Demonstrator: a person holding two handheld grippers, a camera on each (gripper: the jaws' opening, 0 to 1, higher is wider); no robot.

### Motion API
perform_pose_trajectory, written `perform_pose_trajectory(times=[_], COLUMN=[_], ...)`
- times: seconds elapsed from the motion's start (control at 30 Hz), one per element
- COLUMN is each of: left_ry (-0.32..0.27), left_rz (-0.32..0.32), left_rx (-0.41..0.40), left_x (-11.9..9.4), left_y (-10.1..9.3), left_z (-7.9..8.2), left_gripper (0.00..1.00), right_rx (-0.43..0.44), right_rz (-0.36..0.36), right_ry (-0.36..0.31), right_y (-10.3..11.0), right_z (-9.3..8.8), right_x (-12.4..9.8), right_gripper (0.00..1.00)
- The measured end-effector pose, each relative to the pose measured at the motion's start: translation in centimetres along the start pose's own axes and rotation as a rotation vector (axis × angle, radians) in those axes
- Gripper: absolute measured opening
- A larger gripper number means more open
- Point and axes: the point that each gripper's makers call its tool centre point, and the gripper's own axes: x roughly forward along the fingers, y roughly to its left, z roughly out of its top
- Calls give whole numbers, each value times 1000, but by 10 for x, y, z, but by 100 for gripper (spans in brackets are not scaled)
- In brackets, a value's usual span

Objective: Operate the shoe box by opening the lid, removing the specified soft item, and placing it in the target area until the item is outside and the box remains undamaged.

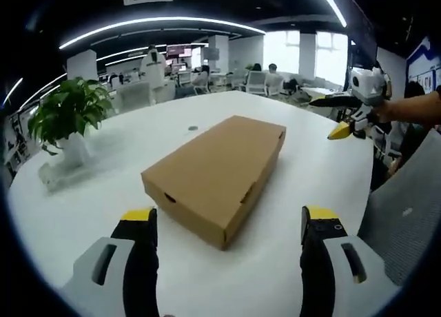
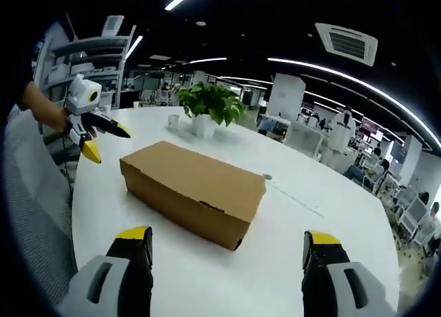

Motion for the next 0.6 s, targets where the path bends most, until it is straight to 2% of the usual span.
perform_pose_trajectory(times=[0.23,0.4,0.6], left_ry=[17,24,53], left_rz=[20,17,7], left_rx=[-54,-24,-29], left_x=[11,16,19], left_y=[8,7,5], left_z=[-3,-7,-18], left_gripper=[78,73,72], right_rx=[-2,4,8], right_rz=[44,74,84], right_ry=[-6,7,44], right_y=[-1,-2,-5], right_z=[2,-1,-11], right_x=[22,36,48], right_gripper=[85,76,76])
